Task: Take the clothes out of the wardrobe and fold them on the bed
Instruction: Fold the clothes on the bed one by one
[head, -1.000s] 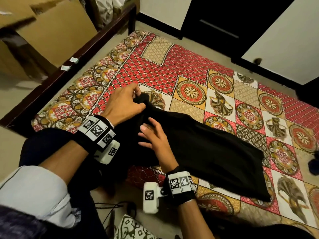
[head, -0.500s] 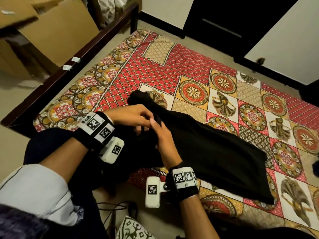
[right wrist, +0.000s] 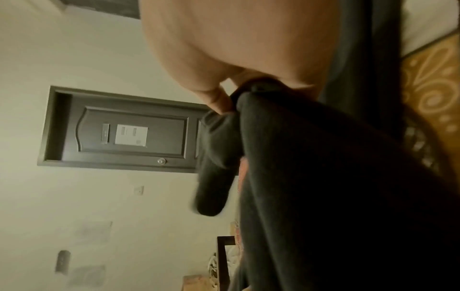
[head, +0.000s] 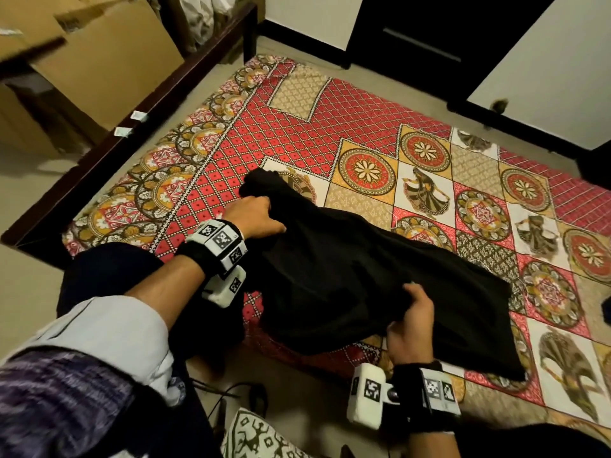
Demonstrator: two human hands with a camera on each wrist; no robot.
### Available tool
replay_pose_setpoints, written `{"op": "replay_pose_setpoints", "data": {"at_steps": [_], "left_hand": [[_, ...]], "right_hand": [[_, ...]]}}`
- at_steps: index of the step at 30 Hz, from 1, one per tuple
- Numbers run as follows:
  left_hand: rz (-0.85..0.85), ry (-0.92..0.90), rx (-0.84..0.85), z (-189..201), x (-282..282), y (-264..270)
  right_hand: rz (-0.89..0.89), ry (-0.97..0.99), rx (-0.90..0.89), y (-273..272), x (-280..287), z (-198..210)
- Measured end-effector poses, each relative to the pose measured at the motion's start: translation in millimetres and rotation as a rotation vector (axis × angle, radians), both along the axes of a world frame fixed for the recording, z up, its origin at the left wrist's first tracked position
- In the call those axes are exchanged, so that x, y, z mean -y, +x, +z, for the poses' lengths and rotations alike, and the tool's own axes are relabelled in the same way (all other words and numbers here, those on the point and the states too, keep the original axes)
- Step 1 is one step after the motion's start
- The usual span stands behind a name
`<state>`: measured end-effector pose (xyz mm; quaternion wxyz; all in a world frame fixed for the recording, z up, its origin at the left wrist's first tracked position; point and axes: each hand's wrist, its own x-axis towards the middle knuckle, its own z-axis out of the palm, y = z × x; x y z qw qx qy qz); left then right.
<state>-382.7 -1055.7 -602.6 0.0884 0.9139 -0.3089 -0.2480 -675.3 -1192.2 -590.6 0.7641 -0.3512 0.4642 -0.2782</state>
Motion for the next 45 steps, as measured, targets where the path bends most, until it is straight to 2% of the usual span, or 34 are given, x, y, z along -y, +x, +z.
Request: {"op": "replay_pose_setpoints", "data": {"at_steps": [2, 5, 9, 11, 14, 17, 19, 20, 22, 24, 25, 27, 30, 34, 39, 43, 45], "left_hand": [[0.045, 0.028, -0.034, -2, 4, -5], [0.081, 0.019, -0.041, -4, 1, -6], [0.027, 0.125, -0.083, 0, -12, 6], [-0.023, 0.22, -0.1, 0, -18, 9], [-0.076, 0.399, -0.088, 1, -18, 5], [-0.124, 0.462, -0.034, 10, -11, 2], [-0.115, 0.408, -0.002, 18, -9, 6], [-0.088, 0.307, 0.022, 20, -8, 10], [-0.033, -0.019, 0.11, 20, -2, 12], [0.027, -0.331, 0.272, 21, 10, 12], [0.068, -0.407, 0.323, 20, 15, 16], [0.146, -0.335, 0.302, 11, 22, 29], [0.261, -0.127, 0.024, -7, 30, 52], [0.353, -0.193, -0.169, -20, 39, 68], [0.366, -0.288, -0.15, -21, 50, 73], [0.365, -0.255, -0.167, -30, 55, 72], [0.344, -0.283, -0.084, -30, 54, 74]], "right_hand": [[0.06, -0.09, -0.135, 1, 4, -14], [0.192, -0.159, -0.215, 12, -5, -23], [0.321, -0.347, -0.343, 24, -21, -26], [0.352, -0.512, -0.426, 23, -26, -29], [0.378, -0.655, -0.566, 19, -27, -29], [0.32, -0.71, -0.52, 11, -16, -25], [0.263, -0.677, -0.45, 3, -3, -20], [0.243, -0.629, -0.424, 0, 4, -19], [0.245, -0.572, -0.448, -6, 18, -19], [0.293, -0.646, -0.568, -9, 28, -23], [0.334, -0.701, -0.651, -11, 34, -26], [0.427, -0.775, -0.791, -13, 44, -32], [0.57, -0.816, -0.901, -15, 58, -40], [0.78, -0.924, -0.933, -21, 66, -40], [0.674, -1.111, -0.948, -34, 81, -40], [0.735, -1.187, -1.129, -43, 107, -45], [0.764, -1.2, -1.21, -51, 127, -47]]}}
